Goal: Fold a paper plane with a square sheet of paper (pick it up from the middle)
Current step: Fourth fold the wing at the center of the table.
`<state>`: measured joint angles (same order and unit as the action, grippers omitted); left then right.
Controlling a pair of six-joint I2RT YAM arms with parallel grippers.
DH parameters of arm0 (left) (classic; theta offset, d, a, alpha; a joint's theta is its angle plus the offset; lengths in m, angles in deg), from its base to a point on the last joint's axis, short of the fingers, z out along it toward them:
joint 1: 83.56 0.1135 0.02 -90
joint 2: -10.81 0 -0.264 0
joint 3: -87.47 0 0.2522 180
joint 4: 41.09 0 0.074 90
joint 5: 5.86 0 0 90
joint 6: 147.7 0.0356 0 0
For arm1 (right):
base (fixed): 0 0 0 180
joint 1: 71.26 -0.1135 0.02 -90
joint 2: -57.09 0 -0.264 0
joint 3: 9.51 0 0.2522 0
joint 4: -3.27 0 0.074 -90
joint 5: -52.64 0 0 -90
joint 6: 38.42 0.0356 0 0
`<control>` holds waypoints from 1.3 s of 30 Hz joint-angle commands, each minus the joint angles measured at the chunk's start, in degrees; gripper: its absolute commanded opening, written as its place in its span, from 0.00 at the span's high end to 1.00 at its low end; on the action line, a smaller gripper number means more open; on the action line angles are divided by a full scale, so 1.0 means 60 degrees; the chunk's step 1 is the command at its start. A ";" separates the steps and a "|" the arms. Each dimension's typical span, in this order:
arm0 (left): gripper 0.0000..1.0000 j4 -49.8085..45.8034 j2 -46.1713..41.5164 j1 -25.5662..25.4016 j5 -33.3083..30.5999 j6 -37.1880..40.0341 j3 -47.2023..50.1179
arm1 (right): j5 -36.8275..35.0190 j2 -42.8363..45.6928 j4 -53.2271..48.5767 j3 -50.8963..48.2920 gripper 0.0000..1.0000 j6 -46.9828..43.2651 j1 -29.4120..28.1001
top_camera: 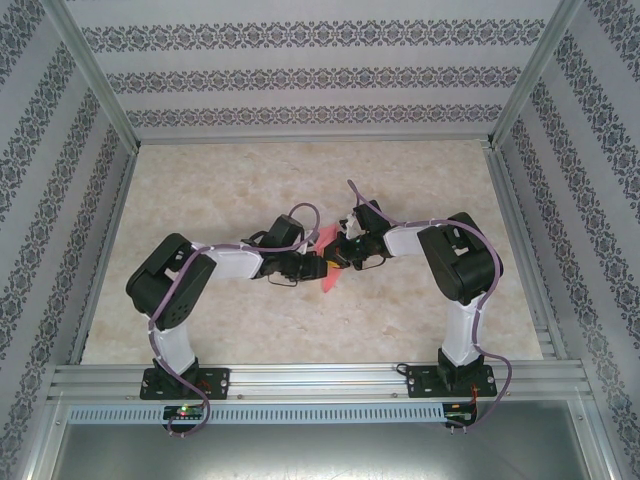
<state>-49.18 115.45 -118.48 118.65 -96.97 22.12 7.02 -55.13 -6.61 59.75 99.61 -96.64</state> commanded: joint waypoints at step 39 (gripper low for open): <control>0.93 -0.2850 0.0921 -0.1049 -0.3071 0.3366 0.0406 | -0.1176 -0.0439 -0.2358 0.1274 0.97 -0.1755 0.0890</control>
<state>-54.05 116.50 -124.01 107.41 -79.48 20.02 3.64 -56.22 -17.95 65.85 92.35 -92.45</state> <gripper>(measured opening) 0.068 0.048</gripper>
